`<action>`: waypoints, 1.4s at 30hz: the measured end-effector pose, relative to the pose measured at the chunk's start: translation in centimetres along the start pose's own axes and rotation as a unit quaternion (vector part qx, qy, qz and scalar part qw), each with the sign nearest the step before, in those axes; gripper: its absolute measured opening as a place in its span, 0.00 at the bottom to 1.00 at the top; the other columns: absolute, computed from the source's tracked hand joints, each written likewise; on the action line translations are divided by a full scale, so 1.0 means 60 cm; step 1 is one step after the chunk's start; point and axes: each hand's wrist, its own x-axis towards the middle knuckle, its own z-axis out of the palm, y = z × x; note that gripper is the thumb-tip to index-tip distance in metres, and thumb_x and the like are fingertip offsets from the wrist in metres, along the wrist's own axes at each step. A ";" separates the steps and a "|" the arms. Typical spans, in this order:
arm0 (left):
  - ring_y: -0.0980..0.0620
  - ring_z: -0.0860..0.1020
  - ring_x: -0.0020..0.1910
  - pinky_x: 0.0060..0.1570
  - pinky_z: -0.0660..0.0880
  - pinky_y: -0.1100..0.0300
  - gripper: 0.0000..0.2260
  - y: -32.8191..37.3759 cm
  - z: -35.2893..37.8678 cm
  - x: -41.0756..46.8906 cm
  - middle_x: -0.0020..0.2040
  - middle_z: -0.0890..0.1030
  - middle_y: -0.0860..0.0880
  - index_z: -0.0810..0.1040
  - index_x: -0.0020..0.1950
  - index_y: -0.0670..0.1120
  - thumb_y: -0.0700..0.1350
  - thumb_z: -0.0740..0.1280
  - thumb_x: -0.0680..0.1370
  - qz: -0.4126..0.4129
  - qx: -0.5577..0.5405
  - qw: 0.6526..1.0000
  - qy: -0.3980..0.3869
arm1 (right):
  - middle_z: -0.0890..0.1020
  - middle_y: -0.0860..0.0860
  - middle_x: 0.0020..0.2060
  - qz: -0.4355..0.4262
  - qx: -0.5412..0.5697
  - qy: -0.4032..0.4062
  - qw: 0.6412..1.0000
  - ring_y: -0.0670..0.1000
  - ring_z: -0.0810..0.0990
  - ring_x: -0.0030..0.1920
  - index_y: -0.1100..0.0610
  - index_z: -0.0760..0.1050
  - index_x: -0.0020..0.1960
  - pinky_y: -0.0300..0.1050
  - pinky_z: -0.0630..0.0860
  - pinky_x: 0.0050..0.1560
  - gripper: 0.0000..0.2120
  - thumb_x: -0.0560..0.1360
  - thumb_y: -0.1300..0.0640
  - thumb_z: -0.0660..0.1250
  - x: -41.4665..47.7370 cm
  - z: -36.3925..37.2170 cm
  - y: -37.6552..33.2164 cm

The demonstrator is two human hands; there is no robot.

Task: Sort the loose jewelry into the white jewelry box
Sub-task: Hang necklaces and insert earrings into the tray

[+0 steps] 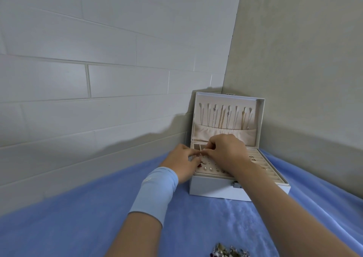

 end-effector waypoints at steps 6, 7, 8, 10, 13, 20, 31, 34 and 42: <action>0.49 0.72 0.65 0.69 0.67 0.52 0.17 0.000 0.004 0.001 0.68 0.68 0.51 0.75 0.69 0.56 0.55 0.62 0.81 -0.011 0.010 1.000 0.006 | 0.83 0.43 0.44 -0.045 -0.022 -0.056 0.997 0.46 0.79 0.45 0.47 0.84 0.48 0.42 0.73 0.43 0.09 0.78 0.44 0.68 0.002 -0.014 -0.004; 0.49 0.72 0.65 0.69 0.67 0.52 0.17 0.000 0.004 0.003 0.68 0.68 0.52 0.75 0.69 0.56 0.55 0.62 0.81 -0.013 0.013 1.000 0.007 | 0.83 0.43 0.44 -0.044 -0.011 -0.062 0.997 0.46 0.79 0.45 0.47 0.84 0.48 0.41 0.72 0.42 0.09 0.78 0.44 0.68 0.002 -0.018 -0.003; 0.49 0.72 0.66 0.69 0.67 0.52 0.18 0.000 0.005 0.003 0.68 0.68 0.52 0.75 0.70 0.55 0.56 0.62 0.81 -0.016 0.013 1.000 0.008 | 0.83 0.43 0.44 -0.041 0.001 -0.067 0.997 0.45 0.78 0.45 0.47 0.84 0.49 0.40 0.72 0.41 0.08 0.79 0.45 0.68 0.001 -0.020 -0.002; 0.49 0.72 0.66 0.69 0.67 0.53 0.18 0.000 0.005 0.003 0.68 0.68 0.52 0.74 0.69 0.55 0.56 0.63 0.81 -0.018 0.008 1.000 0.009 | 0.84 0.43 0.46 -0.031 0.021 -0.069 0.997 0.45 0.79 0.47 0.46 0.84 0.52 0.41 0.71 0.42 0.08 0.80 0.48 0.66 -0.001 -0.022 0.000; 0.49 0.73 0.66 0.69 0.67 0.52 0.18 0.001 0.003 0.001 0.69 0.69 0.52 0.74 0.70 0.55 0.57 0.63 0.80 -0.017 0.016 1.000 0.009 | 0.84 0.41 0.50 -0.026 0.029 -0.071 0.997 0.45 0.79 0.50 0.44 0.83 0.55 0.42 0.74 0.48 0.09 0.80 0.51 0.65 -0.008 -0.022 0.002; 0.48 0.73 0.65 0.68 0.68 0.51 0.18 0.018 -0.012 -0.017 0.67 0.70 0.50 0.74 0.70 0.55 0.54 0.65 0.80 -0.008 0.025 0.999 0.025 | 0.83 0.42 0.56 -0.032 0.048 -0.054 0.997 0.45 0.79 0.55 0.44 0.78 0.63 0.44 0.77 0.57 0.12 0.81 0.51 0.64 -0.034 -0.046 0.003; 0.58 0.76 0.43 0.44 0.71 0.63 0.09 0.055 -0.036 -0.164 0.44 0.79 0.59 0.77 0.42 0.59 0.46 0.63 0.79 -0.007 0.106 0.993 -0.049 | 0.85 0.43 0.43 -0.122 0.124 -0.242 0.955 0.44 0.81 0.46 0.47 0.86 0.47 0.39 0.77 0.48 0.05 0.74 0.54 0.73 -0.170 -0.105 -0.054; 0.57 0.78 0.43 0.50 0.75 0.60 0.07 0.045 -0.040 -0.207 0.41 0.79 0.60 0.80 0.41 0.59 0.47 0.66 0.76 -0.036 0.115 0.986 -0.117 | 0.85 0.38 0.41 -0.117 0.112 -0.318 0.934 0.42 0.81 0.45 0.44 0.86 0.49 0.37 0.77 0.48 0.06 0.72 0.51 0.76 -0.198 -0.097 -0.065; 0.60 0.81 0.47 0.58 0.76 0.59 0.04 0.021 -0.070 -0.276 0.44 0.85 0.58 0.83 0.42 0.64 0.58 0.72 0.68 -0.083 0.136 0.965 -0.207 | 0.85 0.39 0.37 -0.139 0.124 -0.369 0.911 0.37 0.79 0.38 0.43 0.87 0.46 0.34 0.74 0.42 0.08 0.67 0.51 0.80 -0.242 -0.061 -0.094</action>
